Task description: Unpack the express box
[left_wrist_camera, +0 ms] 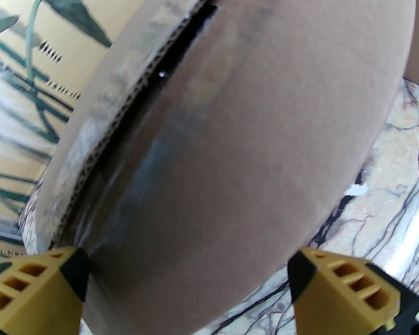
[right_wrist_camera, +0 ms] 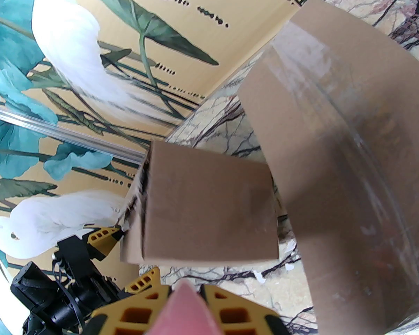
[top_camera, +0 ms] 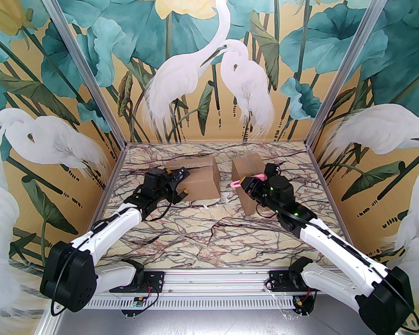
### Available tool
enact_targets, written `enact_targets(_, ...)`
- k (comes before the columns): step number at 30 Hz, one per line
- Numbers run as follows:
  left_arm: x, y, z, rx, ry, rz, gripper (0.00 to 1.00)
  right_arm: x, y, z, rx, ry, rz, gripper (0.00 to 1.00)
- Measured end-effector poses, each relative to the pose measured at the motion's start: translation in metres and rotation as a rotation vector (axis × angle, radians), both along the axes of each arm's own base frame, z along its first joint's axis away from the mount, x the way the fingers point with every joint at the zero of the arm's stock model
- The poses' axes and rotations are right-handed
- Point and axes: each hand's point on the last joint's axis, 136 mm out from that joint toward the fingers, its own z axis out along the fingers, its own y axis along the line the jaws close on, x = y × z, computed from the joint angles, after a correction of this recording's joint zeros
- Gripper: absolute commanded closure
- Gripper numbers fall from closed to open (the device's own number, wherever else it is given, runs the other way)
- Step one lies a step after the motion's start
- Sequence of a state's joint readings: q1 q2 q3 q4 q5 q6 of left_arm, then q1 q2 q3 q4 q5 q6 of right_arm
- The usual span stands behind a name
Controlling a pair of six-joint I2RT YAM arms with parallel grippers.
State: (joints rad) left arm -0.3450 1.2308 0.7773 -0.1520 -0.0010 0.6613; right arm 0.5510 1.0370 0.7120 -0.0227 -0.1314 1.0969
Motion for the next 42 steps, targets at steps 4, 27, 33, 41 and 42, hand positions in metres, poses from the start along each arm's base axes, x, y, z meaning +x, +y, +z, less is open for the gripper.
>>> enact_targets(4, -0.006, 0.008, 0.007, -0.014, 0.001, 0.043, 0.0, -0.012, 0.039, -0.023, -0.012, 0.062, 0.098, 1.0)
enact_targets(27, 0.011, -0.001, 0.109, -0.2, -0.117, 0.082, 0.0, 0.007, 0.115, -0.197, 0.014, 0.463, 0.1, 0.66)
enact_targets(33, 0.066, 0.004, 0.128, -0.25, -0.078, 0.166, 0.0, 0.02, 0.117, -0.192, 0.018, 0.443, 0.079, 0.25)
enact_targets(41, 0.135, 0.026, 0.102, -0.394, 0.145, 0.258, 0.01, 0.019, 0.112, -0.154, -0.082, 0.336, 0.082, 0.06)
enact_targets(42, 0.141, 0.029, 0.093, -0.415, 0.192, 0.264, 0.01, 0.021, 0.117, -0.143, -0.097, 0.302, 0.099, 0.06)
